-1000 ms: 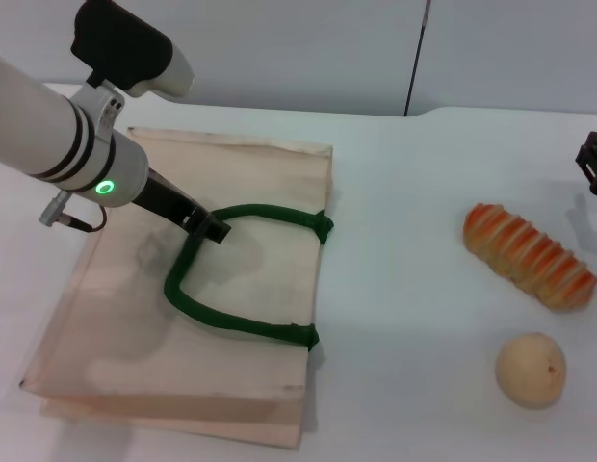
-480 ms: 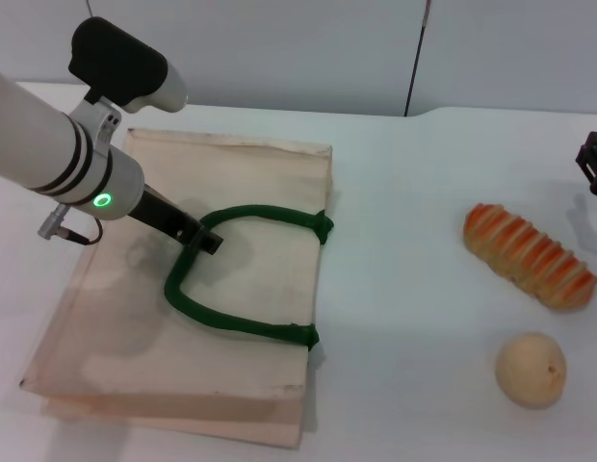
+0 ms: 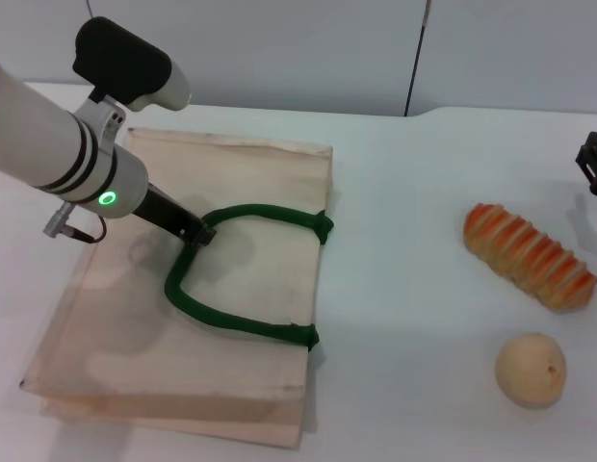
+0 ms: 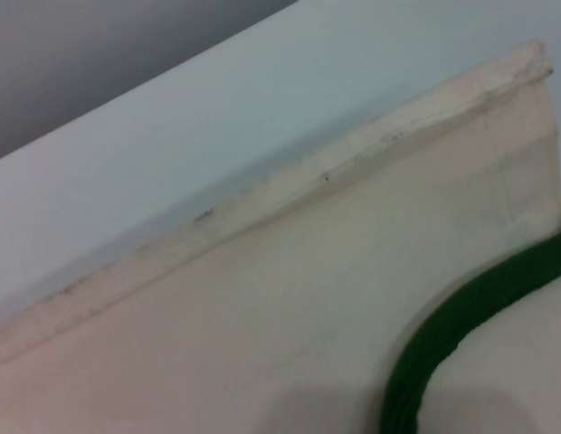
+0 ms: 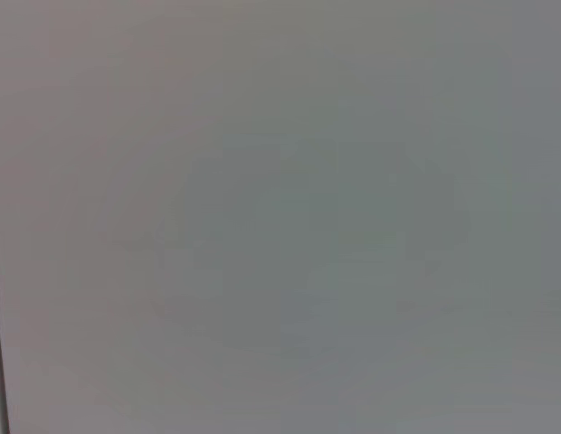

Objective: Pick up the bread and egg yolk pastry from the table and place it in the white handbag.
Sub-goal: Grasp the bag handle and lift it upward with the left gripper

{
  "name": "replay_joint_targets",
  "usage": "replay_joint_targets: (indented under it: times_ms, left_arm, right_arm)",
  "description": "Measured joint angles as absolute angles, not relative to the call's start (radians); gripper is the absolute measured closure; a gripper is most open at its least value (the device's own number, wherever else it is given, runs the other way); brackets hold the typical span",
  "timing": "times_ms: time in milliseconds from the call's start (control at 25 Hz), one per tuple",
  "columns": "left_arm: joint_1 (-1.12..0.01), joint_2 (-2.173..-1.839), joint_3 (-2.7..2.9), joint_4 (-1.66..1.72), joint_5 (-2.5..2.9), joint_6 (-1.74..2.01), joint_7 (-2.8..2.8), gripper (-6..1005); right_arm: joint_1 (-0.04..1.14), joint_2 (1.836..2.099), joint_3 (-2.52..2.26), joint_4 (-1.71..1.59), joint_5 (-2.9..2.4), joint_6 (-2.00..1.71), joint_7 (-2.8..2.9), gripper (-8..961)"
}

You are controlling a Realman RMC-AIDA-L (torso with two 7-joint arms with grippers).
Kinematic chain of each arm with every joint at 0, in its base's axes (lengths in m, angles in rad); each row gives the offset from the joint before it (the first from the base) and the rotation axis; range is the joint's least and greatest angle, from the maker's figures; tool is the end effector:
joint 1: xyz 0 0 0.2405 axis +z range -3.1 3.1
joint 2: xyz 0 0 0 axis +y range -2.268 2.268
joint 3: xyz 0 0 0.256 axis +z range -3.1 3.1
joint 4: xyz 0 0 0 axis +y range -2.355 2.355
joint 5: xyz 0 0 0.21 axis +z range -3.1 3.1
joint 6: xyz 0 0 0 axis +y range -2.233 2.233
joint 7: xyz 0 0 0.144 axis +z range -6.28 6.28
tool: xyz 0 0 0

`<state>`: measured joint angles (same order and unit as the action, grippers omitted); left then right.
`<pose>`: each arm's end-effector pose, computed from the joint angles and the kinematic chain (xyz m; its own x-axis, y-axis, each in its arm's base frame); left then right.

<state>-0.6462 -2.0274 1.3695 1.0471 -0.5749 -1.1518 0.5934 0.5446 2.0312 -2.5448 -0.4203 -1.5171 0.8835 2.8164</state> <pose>-0.2228 0.4036 -0.0048 0.7193 0.6943 -0.0238 0.5633 -0.6030 -0.5649 0.3138 0.3748 -0.0277 0.7124 -0.1413 -0.6874 -0.6840 0.0795 -0.7251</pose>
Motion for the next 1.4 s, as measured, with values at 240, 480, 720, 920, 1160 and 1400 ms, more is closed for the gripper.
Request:
replay_joint_targets:
  times_ms: [240, 480, 720, 920, 1160, 1400]
  left_arm:
    - [-0.651, -2.028, 1.368, 1.046, -0.575, -1.149, 0.598, 762]
    - [-0.652, -2.029, 1.373, 1.056, -0.585, -1.119, 0.606, 856]
    - [-0.639, -2.028, 1.371, 1.087, -0.686, -1.102, 0.668, 874]
    - [-0.604, -2.025, 1.372, 1.188, -0.709, -1.119, 0.673, 876]
    - [-0.541, -2.026, 1.372, 1.376, -0.721, -1.146, 0.671, 878]
    - [-0.500, -2.024, 1.370, 1.538, -0.781, -1.165, 0.673, 879]
  right_arm:
    - [0.545, 2.032, -2.545, -0.420, -1.517, 0.885, 2.816, 74]
    - [0.550, 2.033, -2.545, -0.422, -1.517, 0.884, 2.816, 73]
    - [0.550, 2.032, -2.548, -0.422, -1.517, 0.883, 2.815, 73]
    - [0.547, 2.031, -2.553, -0.427, -1.523, 0.872, 2.809, 73]
    - [0.552, 2.027, -2.554, -0.446, -1.526, 0.819, 2.807, 73]
    - [0.552, 2.025, -2.554, -0.438, -1.531, 0.812, 2.807, 73]
